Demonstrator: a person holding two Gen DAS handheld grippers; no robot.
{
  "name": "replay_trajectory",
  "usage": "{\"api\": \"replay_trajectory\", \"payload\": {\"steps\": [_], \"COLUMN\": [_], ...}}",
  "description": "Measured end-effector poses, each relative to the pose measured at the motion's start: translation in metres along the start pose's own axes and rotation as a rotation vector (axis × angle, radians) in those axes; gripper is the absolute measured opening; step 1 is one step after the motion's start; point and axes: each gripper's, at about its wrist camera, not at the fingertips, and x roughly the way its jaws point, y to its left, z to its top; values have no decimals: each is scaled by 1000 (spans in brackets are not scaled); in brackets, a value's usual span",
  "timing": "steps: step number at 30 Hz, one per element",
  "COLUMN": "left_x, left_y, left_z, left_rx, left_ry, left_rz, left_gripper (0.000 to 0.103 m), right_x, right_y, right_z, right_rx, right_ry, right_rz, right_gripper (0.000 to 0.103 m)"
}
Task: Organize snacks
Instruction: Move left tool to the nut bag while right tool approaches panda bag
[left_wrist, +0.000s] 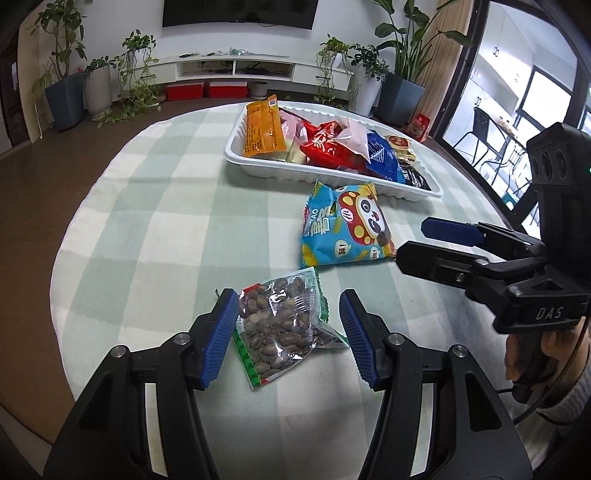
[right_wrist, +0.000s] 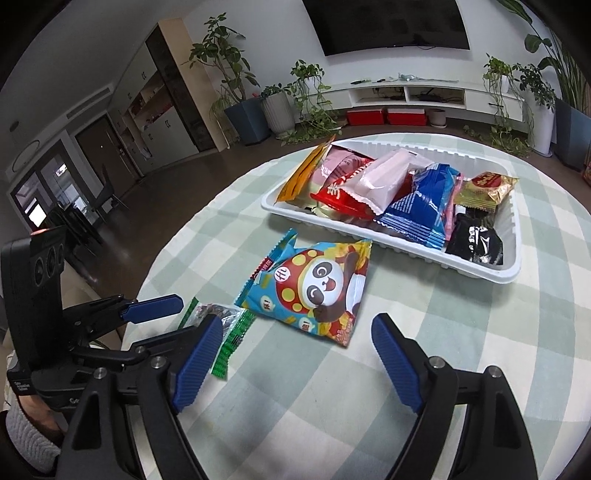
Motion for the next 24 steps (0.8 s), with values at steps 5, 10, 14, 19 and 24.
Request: {"api": "replay_trajectory", "payload": {"steps": [5,10,14,19,24], "left_x": [8,14,20,26,32], "left_y": [2,4,4,2,1], "left_z": [1,1,0,-1,-1], "left_rx": [-18,-25,-21,-5,12], "left_ry": [13,17,23,22,22], "left_rz": [14,20,23,45,79], "left_gripper": [58,58,59,65,65], "right_x": [14,25,33,41,49], "right_y": [5,4,8,10,10], "right_z": [4,9,10,15,20], "right_rx": [-30,-30,-37,-24,-3], "right_ry": [17,35,43,47,51], "right_rz": [-34,-51,-53,-62,-83], "right_gripper": [87,87,87,89,92]}}
